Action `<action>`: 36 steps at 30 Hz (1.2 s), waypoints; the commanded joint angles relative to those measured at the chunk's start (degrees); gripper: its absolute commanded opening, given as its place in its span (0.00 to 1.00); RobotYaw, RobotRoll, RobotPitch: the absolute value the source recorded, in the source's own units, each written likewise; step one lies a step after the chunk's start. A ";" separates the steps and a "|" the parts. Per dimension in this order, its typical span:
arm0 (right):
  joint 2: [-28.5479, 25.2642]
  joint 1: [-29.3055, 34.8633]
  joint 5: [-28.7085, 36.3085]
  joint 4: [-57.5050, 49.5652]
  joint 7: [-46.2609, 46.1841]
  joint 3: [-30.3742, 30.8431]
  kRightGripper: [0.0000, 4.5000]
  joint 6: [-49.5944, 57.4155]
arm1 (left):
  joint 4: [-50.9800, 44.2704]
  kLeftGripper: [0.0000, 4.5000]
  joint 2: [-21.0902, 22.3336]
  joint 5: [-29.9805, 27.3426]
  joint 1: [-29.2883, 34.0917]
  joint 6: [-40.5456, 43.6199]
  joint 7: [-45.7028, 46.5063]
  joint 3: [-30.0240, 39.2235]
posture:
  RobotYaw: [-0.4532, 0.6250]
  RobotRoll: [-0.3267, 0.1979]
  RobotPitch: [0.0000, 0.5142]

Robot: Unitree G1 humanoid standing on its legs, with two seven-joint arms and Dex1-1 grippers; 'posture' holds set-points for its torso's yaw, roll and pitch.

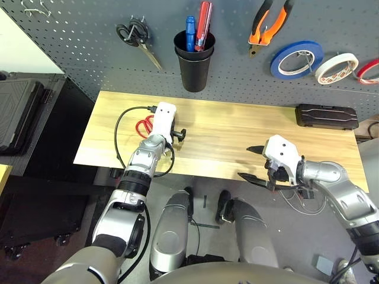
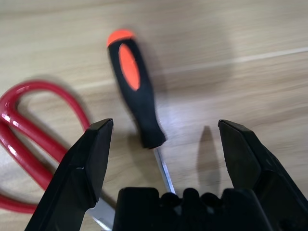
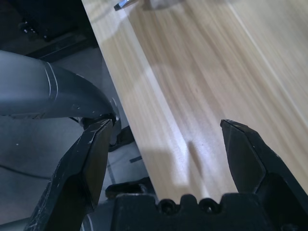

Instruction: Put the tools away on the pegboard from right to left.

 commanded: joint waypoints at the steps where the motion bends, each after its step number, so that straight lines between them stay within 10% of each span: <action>1: -0.20 2.19 0.12 -2.50 -0.67 0.04 1.00 1.65 | 4.21 1.00 -0.60 1.05 -0.43 -1.35 0.77 0.35 | 0.59 0.62 0.72; 8: -0.45 3.15 0.39 -4.52 -1.55 -0.53 1.00 3.29 | 8.81 0.91 -1.70 1.24 -1.59 -3.21 0.94 0.71 | 0.57 0.62 0.74; 18: -0.32 3.58 1.07 -5.15 -2.26 -1.08 1.00 3.68 | 11.25 0.13 -2.68 1.56 -2.74 -4.89 0.19 0.85 | 0.57 0.62 0.75; 36: 4.52 -0.21 6.07 1.88 0.01 -4.49 1.00 -8.08 | -25.62 0.13 -6.27 -6.26 8.08 10.69 2.39 7.29 | 0.64 0.62 0.64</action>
